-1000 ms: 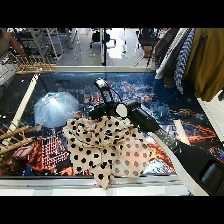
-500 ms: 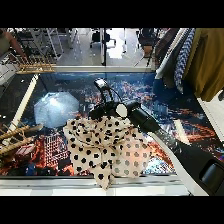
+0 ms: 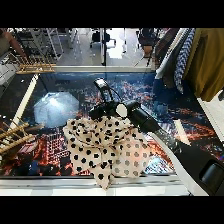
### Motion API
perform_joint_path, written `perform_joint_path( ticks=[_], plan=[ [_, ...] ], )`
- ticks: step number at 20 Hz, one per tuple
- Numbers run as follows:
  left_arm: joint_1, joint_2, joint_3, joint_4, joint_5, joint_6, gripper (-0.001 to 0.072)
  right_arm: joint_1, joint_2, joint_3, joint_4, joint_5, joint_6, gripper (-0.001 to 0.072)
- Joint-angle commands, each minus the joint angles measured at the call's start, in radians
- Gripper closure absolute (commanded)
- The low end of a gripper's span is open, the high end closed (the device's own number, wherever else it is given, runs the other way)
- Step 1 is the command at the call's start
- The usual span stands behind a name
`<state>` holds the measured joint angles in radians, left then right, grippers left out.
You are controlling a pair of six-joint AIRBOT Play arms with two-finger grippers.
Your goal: Fold the clothes and pants, and hang the long-sleeved shirts on hangers.
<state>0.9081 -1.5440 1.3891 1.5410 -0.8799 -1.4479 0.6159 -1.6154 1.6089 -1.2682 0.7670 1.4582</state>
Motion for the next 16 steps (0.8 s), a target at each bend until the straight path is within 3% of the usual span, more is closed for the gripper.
perform_joint_path(
  ticks=[1, 2, 4, 6, 7, 8, 9, 11, 14, 16],
  plan=[
    [-0.001, 0.083, 0.001, -0.148, 0.085, 0.025, 0.0697, 0.001, 0.000, 0.001, 0.001, 0.000, 0.006, 0.0693],
    [0.000, 0.118, 0.001, -0.273, 0.101, 0.092, 0.0697, 0.001, 0.000, 0.001, -0.002, -0.001, 0.005, 0.0694],
    [-0.001, 0.198, 0.001, -0.678, 0.072, 0.367, 0.0697, -0.001, 0.001, 0.003, -0.039, -0.007, 0.006, 0.0694],
    [-0.005, 0.251, 0.001, -1.135, -0.130, 0.701, 0.0697, -0.009, 0.011, 0.003, -0.085, -0.020, 0.006, 0.0694],
    [-0.017, 0.259, 0.001, -1.315, -0.272, 0.814, 0.0697, -0.022, 0.022, 0.003, -0.109, -0.024, 0.016, 0.0694],
    [-0.039, 0.257, 0.001, -1.438, -0.420, 0.871, 0.0697, -0.038, 0.035, 0.004, -0.136, -0.026, 0.048, 0.0694],
    [-0.076, 0.251, 0.000, -1.495, -0.557, 0.893, 0.0697, -0.060, 0.050, 0.004, -0.166, -0.026, 0.093, 0.0695],
    [-0.190, 0.241, -0.008, -1.408, -0.727, 0.908, 0.0698, -0.114, 0.070, 0.004, -0.192, -0.025, 0.191, 0.0695],
    [-0.431, 0.235, -0.079, -1.191, -0.770, 0.918, 0.0699, -0.184, 0.076, 0.004, -0.192, -0.008, 0.280, 0.0696],
    [-0.584, 0.235, -0.153, -1.151, -0.769, 0.954, 0.0700, -0.211, 0.076, 0.003, -0.195, 0.001, 0.280, 0.0696]
  ],
)
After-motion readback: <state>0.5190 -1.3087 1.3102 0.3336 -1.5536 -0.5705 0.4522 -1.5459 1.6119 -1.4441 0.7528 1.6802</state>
